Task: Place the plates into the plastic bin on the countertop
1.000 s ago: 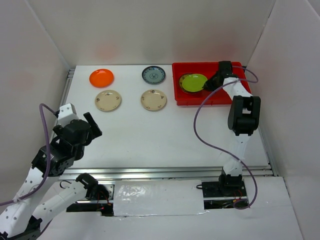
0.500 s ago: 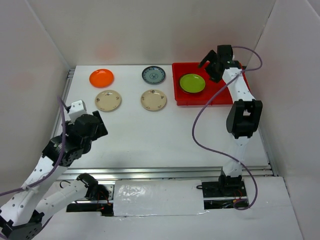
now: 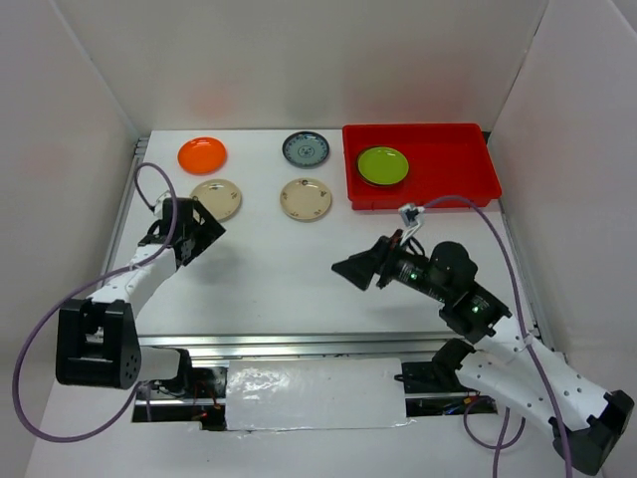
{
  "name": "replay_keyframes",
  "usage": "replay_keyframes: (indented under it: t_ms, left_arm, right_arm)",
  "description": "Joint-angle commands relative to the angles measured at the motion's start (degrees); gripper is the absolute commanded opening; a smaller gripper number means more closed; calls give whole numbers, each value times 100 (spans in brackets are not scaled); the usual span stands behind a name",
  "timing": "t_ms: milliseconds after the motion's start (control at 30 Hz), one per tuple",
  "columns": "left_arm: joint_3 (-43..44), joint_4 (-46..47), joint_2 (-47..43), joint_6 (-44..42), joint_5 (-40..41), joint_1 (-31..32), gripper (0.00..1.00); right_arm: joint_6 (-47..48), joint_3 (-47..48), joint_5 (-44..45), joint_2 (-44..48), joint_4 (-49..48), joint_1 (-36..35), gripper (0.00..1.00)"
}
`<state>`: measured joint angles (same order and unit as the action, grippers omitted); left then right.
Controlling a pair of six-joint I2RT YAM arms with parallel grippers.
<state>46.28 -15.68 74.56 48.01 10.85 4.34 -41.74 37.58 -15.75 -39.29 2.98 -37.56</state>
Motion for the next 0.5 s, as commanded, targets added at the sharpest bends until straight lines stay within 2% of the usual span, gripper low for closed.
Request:
replay_keyframes:
  t_ms: [0,67,100,167,233,333,467]
  left_arm:
    - [-479,2471,198,331,-1014,-381,99]
    - [-706,2998,417,437,-1233,-677,99]
    - [-804,3732,653,498,-1339,-776,99]
    - [-988,4010,1075,779,-1401,-1100,99]
    - [-1103,4616,1410,1077,-1638,-1320,99]
    - [-797,4540,2104,1018,-1639,-1532,99]
    - [237,3706,2974,807,-1446,-1480,92]
  right_arm:
    - [-160,-418,-700,96,-835,-488,100]
    - [-308,-690,-1139,237,-1079,-664,100]
    - [-396,-830,-1359,394,-1594,-795,100]
    - [-789,-1226,-1902,501,-2211,-893,100]
    - [-959,-1385,-2081,545,-2714,-1042,100]
    - [-951,-1376,-1837,554,-2523,-1384,100]
    - [-723,-1368,-1292,641,-2162,-1754,100]
